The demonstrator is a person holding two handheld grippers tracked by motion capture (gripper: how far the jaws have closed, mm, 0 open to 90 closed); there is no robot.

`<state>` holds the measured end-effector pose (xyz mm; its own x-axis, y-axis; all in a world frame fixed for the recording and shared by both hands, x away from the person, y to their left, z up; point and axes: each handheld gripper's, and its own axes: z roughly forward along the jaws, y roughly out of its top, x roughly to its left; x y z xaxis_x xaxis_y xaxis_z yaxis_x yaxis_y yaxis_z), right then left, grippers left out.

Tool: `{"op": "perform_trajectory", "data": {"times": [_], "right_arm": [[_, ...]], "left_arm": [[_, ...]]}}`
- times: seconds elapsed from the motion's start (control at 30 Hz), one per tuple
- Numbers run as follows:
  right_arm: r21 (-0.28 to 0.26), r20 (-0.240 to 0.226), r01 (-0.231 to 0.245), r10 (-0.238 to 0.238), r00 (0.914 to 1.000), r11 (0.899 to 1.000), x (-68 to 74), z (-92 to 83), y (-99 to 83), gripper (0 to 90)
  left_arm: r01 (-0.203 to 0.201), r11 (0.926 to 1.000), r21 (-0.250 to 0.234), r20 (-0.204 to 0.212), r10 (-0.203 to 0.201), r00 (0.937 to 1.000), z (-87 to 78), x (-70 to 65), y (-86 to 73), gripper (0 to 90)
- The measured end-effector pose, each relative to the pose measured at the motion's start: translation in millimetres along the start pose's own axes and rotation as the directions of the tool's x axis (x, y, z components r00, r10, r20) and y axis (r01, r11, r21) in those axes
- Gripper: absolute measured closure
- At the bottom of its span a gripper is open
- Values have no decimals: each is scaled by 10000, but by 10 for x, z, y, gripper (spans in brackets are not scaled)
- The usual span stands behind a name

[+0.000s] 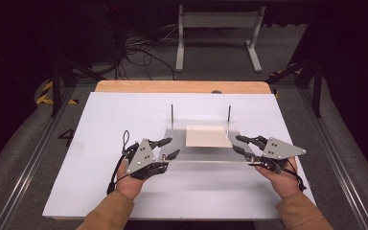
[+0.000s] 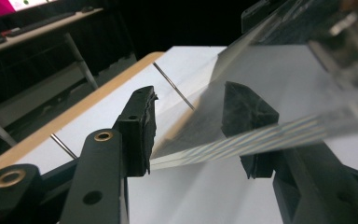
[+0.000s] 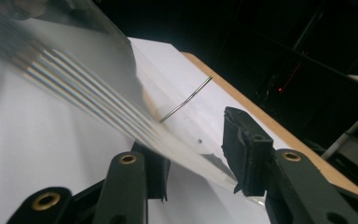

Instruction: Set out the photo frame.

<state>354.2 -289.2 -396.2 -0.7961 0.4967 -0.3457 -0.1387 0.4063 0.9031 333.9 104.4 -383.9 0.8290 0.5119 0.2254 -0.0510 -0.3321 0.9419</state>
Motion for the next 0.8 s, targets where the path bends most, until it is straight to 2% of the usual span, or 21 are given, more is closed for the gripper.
{"op": "perform_trajectory", "data": {"times": [0.13,0.23,0.37,0.57,0.7,0.8], "right_arm": [[-231,204,253,-249,9995,9994,0,-31,101,630],[-382,413,600,-584,9974,9975,3,-63,192,639],[-722,675,960,-912,9935,9928,14,-114,312,647],[-1009,771,1130,-1054,9914,9885,20,-153,439,654],[-1152,716,994,-916,9932,9884,34,-180,524,653],[-1181,554,714,-652,9963,9904,79,-215,613,655]], "left_arm": [[-90,9995,-290,-181,84,9998,-65,27,113,541],[-576,9977,-348,-529,557,9970,-133,23,226,570],[-823,9947,-615,-696,780,9945,-220,40,347,596],[-688,9921,-1045,-710,615,9956,-316,86,467,617],[-611,9900,-1269,-671,529,9963,-400,111,567,623],[-491,9889,-1406,-558,416,9976,-487,116,639,624]]}}
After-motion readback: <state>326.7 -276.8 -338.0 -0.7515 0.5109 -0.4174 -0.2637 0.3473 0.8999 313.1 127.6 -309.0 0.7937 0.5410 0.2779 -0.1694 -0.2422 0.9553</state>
